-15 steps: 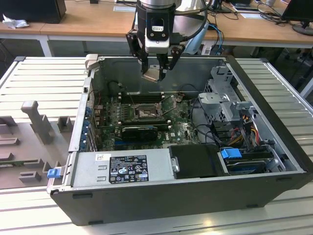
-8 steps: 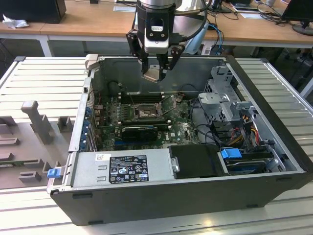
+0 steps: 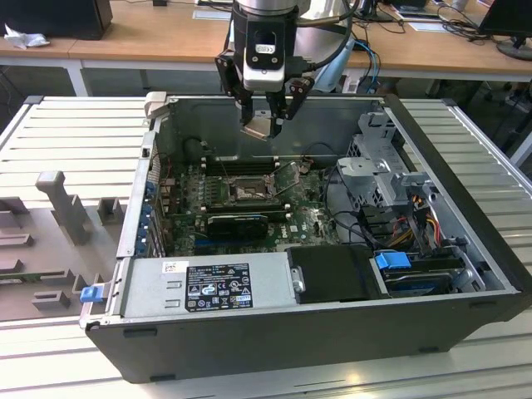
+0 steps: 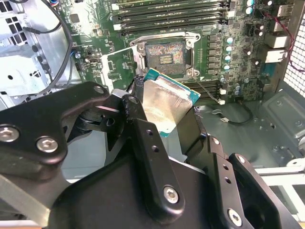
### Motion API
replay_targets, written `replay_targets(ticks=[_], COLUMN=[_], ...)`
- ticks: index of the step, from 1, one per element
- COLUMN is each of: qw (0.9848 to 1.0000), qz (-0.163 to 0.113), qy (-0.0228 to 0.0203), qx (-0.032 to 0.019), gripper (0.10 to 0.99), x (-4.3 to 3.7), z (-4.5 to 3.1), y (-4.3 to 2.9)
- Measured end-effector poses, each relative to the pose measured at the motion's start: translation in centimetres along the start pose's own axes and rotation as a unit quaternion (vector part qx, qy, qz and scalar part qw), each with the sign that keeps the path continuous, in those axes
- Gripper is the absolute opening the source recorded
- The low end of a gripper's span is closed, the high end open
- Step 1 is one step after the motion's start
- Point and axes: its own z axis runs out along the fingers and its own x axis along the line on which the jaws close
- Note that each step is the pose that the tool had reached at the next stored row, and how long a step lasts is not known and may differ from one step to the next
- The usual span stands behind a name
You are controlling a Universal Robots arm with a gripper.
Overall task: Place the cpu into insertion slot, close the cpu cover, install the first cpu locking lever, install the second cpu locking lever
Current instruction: 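Place the cpu into insertion slot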
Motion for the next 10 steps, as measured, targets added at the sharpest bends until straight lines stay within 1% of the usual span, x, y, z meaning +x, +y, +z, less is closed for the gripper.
replay_targets(ticks=[10], qw=[0.9998], qz=[0.02], qy=[-0.0018], qx=[-0.0004], gripper=[0.525], x=[0.0], z=[0.04], y=[0.0])
